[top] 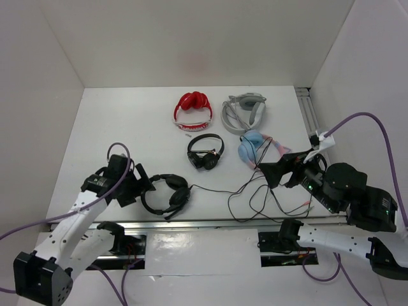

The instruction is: Wrap the headphones

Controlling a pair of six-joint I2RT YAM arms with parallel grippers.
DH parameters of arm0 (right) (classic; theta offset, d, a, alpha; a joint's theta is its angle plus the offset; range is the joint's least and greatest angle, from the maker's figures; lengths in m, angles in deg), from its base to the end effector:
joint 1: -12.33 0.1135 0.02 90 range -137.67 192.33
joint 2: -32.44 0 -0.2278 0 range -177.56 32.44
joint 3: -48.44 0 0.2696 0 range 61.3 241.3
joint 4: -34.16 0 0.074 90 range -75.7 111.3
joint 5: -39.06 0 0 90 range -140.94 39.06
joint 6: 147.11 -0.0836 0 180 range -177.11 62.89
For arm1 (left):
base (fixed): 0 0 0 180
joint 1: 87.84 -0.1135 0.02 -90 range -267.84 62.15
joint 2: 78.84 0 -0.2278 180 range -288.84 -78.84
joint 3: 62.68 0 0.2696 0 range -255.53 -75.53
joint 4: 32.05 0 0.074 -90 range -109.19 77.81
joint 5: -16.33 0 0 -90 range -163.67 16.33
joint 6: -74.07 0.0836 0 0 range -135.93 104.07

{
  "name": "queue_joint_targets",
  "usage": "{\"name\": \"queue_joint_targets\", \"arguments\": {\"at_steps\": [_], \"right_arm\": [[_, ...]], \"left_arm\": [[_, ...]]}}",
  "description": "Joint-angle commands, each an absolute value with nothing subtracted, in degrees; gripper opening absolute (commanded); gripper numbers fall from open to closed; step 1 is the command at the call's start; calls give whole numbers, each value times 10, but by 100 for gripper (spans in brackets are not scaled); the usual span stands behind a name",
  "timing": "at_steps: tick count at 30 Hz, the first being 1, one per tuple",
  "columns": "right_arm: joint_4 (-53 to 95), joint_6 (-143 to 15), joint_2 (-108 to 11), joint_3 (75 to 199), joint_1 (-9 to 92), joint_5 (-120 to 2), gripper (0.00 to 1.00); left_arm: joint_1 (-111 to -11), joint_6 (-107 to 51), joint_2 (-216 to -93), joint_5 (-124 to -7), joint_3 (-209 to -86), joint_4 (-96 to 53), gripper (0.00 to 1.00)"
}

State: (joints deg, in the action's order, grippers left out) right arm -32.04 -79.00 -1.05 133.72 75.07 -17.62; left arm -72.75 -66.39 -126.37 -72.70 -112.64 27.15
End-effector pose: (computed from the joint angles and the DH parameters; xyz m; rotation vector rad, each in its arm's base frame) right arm 0.1032 0.1000 0.4152 -0.2320 1.7967 0.5308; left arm 0.2139 -0.0591 0.1611 -0.7920 2.5058 -0.4432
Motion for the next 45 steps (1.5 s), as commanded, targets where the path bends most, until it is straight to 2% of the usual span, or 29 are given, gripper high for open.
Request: {"name": "queue_joint_targets", "arguments": {"at_steps": [1,5,11,15,17,19,20,24,30,36,40,43,45], "right_arm": [[-258,-773,-18,1323,748,-224,100],[-241,-768,2,1312,748,-236,100],[-229,-768,15,1312,748,-243,100],[-229,-768,15,1317,748,-248,100],[-229,-768,10,1312,748,-248,100],[-224,-768,10,1305,748,-248,100],[-224,-768,10,1297,748,-248,100],[-212,-768,10,1271,748,-248,100],[-191,-768,9,1253,748,-255,100],[-175,-757,-13,1269,748,-260,100],[-140,-724,-25,1270,748,-286,100],[-88,-692,-32,1264,748,-341,100],[-33,-672,-32,1249,748,-372,100]], "left_arm": [[-723,-734,-1275,-769,-1117,224,100],[-718,-747,-1313,-790,-1086,191,100],[-711,-775,-1382,-809,-1028,154,94],[-706,-792,-1387,-816,-994,129,80],[-706,-797,-1382,-822,-988,129,64],[-706,-803,-1363,-828,-981,129,25],[-706,-811,-1363,-828,-981,142,16],[-706,-816,-1340,-837,-981,156,0],[-696,-797,-1274,-816,-1016,216,0],[-620,-790,-1248,-768,-1080,257,0],[-614,-743,-1223,-738,-1211,314,0],[-614,-719,-1223,-786,-1311,378,0],[-614,-692,-1259,-810,-1433,414,0]]}}
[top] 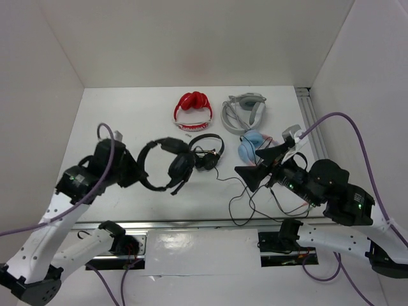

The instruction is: Wrap the headphones

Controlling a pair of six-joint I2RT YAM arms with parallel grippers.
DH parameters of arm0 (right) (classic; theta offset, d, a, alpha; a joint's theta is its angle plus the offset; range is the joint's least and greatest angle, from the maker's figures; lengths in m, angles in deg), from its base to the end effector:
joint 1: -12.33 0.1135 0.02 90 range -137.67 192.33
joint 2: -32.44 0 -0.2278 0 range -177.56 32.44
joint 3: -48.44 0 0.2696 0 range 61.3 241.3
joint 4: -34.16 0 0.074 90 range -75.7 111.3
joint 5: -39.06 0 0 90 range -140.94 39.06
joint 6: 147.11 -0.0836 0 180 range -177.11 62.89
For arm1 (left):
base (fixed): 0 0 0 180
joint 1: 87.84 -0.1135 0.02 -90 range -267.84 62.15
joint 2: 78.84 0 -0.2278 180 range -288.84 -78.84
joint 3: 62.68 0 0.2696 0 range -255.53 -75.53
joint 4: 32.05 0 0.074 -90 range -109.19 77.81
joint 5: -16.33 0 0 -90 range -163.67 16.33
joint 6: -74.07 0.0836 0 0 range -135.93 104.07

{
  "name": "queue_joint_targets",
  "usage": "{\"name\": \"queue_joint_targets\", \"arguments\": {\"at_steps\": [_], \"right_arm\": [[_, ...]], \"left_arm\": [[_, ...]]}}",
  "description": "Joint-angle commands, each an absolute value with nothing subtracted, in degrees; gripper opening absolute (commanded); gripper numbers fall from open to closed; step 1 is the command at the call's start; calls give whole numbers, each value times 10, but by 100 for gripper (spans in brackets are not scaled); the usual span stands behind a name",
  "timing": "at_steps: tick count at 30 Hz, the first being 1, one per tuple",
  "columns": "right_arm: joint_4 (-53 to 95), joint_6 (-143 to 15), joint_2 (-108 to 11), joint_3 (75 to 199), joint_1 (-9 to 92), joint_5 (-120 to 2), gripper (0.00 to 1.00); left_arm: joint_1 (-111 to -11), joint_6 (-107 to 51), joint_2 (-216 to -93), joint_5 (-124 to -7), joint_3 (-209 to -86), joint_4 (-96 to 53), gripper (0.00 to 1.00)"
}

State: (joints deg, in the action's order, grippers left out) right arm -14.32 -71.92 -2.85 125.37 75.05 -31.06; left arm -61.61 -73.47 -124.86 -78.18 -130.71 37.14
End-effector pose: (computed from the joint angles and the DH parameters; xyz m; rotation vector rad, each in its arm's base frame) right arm 0.1110 0.1532 0.4061 -0.4526 1.6753 0.7182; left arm 0.1991 -0.0908 0.2630 -0.7045 2.3722 -0.5752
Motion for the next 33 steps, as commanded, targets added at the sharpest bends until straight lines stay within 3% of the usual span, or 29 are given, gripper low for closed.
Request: {"name": "queue_joint_targets", "arguments": {"at_steps": [1,6,12,16,20,21,24,25,29,33], "right_arm": [[-15,-665,-39,1243,748,-382,100],[98,-614,-89,1231,748,-350,100],[206,-555,-155,1253,748,-287,100],[220,-542,-214,1281,743,-270,100],[275,-536,-242,1269,710,-209,95],[281,-536,-242,1262,693,-222,93],[275,-587,-256,1262,597,-338,51],[275,-620,-262,1262,572,-409,45],[307,-682,-283,1227,437,-597,44],[380,-713,-290,1171,391,-747,54]], "left_arm": [[-614,-681,-1277,-820,-1472,444,0],[-614,-635,-1380,-837,-1702,491,0],[-614,-623,-1498,-775,-1952,515,0],[-614,-623,-1524,-735,-2018,515,0],[-614,-642,-1508,-730,-2003,488,0],[-614,-642,-1508,-730,-2003,487,0],[-614,-652,-1496,-757,-2003,482,0],[-614,-658,-1496,-765,-2003,476,0],[-614,-680,-1470,-811,-1985,454,0],[-614,-695,-1465,-830,-1979,435,0]]}}
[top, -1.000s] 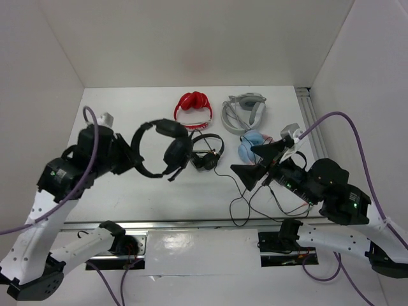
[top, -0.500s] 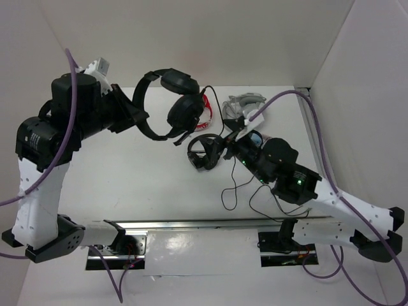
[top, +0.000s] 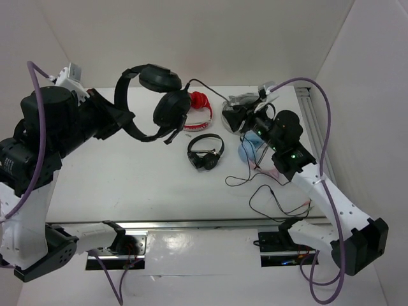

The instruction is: Wrap the headphones

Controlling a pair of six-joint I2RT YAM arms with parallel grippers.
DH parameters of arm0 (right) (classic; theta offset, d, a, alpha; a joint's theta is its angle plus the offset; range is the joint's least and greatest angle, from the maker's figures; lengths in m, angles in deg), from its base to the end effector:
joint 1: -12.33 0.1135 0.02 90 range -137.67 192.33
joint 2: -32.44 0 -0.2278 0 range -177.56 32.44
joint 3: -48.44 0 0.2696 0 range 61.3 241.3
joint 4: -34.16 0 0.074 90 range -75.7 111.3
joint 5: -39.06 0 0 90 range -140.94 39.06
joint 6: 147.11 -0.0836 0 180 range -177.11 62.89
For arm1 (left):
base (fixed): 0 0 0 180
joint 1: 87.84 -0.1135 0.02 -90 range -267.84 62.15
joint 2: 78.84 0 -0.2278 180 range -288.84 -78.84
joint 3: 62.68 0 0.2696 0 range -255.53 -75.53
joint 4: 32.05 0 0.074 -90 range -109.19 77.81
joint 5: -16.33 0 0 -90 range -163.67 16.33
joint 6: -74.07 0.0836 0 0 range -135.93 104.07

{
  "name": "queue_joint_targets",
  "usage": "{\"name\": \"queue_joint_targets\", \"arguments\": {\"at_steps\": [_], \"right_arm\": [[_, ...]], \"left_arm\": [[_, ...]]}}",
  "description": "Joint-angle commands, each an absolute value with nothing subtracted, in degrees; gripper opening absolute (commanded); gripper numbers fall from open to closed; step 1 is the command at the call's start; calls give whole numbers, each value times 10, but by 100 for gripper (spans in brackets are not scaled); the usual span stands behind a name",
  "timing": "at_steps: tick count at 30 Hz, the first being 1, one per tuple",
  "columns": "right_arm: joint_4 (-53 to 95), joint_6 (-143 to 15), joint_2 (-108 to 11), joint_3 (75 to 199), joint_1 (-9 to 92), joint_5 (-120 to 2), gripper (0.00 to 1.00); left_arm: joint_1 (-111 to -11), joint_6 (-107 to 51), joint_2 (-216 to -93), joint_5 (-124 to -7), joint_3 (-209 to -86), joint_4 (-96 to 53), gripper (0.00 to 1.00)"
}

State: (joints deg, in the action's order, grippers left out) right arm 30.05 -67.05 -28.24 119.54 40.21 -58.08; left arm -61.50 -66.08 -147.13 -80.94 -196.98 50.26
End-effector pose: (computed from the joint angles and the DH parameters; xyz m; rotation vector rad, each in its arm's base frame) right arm 0.2865 0.1633 0.3781 -0.3346 1.4546 0.6267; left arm 0.1803 -0.0775 0.5274 -0.4881 1.8696 -0.7991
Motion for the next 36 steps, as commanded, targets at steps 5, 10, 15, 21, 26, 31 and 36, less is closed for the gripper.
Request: {"name": "queue_joint_targets", "arguments": {"at_steps": [5,10,15,21,26,31,36], "right_arm": [[435,-719,-301,1121,398,-803,60],[481,-724,-324,1076,404,-803,58],[499,-729,-365,1055,404,-790,59],[542,-742,-389,1023,398,-790,64],[521,-759,-407,1037,412,-728,0],[391,-759,-426,1116,505,-512,0],[271,-760,-473,1201,568,-353,0]], "left_arm": [[-614,-711,-1499,-801,-2003,429,0],[-631,-724,-1527,-768,-2018,407,0],[-684,-730,-1556,-740,-2051,407,0],[-745,-740,-1563,-659,-2019,382,0],[-771,-746,-1563,-641,-1999,371,0],[-789,-770,-1557,-636,-1916,319,0],[-794,-808,-1539,-687,-1816,274,0]]}}
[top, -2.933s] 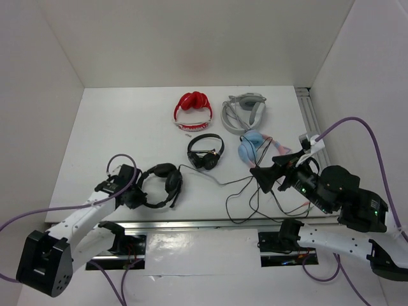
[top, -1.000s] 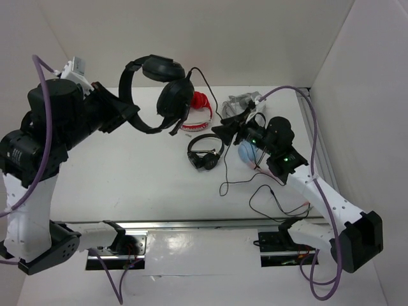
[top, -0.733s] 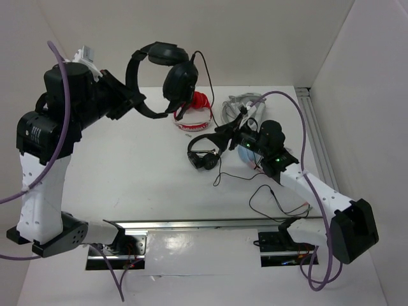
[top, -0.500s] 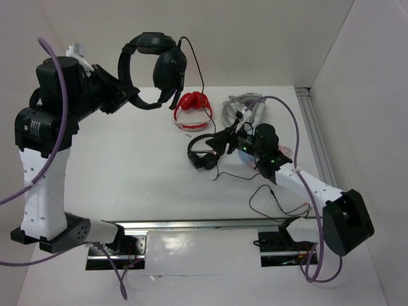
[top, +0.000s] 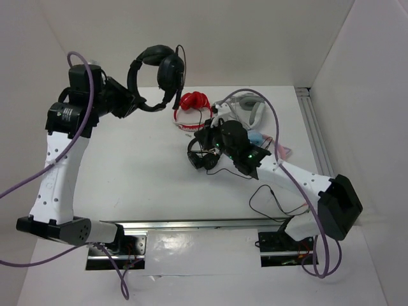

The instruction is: Wrap the headphones

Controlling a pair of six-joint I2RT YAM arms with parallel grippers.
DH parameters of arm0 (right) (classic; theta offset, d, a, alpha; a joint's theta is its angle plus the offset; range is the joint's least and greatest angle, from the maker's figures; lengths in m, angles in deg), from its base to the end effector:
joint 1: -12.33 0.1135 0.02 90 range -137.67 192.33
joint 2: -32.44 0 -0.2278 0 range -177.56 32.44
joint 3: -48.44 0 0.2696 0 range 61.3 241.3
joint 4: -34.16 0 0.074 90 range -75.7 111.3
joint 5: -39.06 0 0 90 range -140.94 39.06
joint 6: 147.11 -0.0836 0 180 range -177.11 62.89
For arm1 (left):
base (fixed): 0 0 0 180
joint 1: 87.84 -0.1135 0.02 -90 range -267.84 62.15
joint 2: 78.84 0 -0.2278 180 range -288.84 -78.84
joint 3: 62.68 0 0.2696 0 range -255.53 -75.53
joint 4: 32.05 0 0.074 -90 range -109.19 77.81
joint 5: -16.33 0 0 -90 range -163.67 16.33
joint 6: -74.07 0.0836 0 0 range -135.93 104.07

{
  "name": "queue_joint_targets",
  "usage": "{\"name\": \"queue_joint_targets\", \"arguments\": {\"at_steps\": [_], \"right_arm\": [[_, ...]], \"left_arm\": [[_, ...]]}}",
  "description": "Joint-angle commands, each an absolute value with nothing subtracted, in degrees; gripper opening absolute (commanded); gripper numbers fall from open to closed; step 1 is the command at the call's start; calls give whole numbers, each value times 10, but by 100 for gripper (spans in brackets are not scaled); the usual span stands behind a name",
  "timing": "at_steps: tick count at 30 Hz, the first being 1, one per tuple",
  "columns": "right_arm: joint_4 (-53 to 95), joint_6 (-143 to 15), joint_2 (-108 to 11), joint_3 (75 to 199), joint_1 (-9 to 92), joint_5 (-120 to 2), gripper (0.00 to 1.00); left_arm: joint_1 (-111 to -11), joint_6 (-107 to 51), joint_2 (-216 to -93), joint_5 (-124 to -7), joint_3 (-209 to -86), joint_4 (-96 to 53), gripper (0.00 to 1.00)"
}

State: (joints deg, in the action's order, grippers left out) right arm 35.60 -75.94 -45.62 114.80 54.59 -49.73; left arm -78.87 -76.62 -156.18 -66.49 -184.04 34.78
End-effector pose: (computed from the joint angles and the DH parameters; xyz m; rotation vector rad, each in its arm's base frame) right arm 0.2913 0.2623 0.2536 -0.3522 1.7774 0.7526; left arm 0.3032 -0.0584 0.4623 -0.8294 1.9099 -0.8964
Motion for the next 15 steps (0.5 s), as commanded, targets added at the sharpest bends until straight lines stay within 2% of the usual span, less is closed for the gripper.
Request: {"name": "queue_joint_targets", "arguments": {"at_steps": [1,5,8,12,15], "right_arm": [[245,-753,-487,1224,591,-345,0],[194,-722,-510,1269,636,-355,0],[194,-681,-502,1270,667,-408,0],[166,-676,-490,1281,667,-538,0],[166,-663,-496,1286,678,-578,0]], "left_arm": [[-794,-813,-1539,-701,-1806,265,0],[-794,-820,-1525,-762,-1761,239,0],[-794,-800,-1520,-816,-1741,239,0],[-794,-794,-1531,-886,-1696,239,0],[-794,-776,-1531,-886,-1662,209,0]]}}
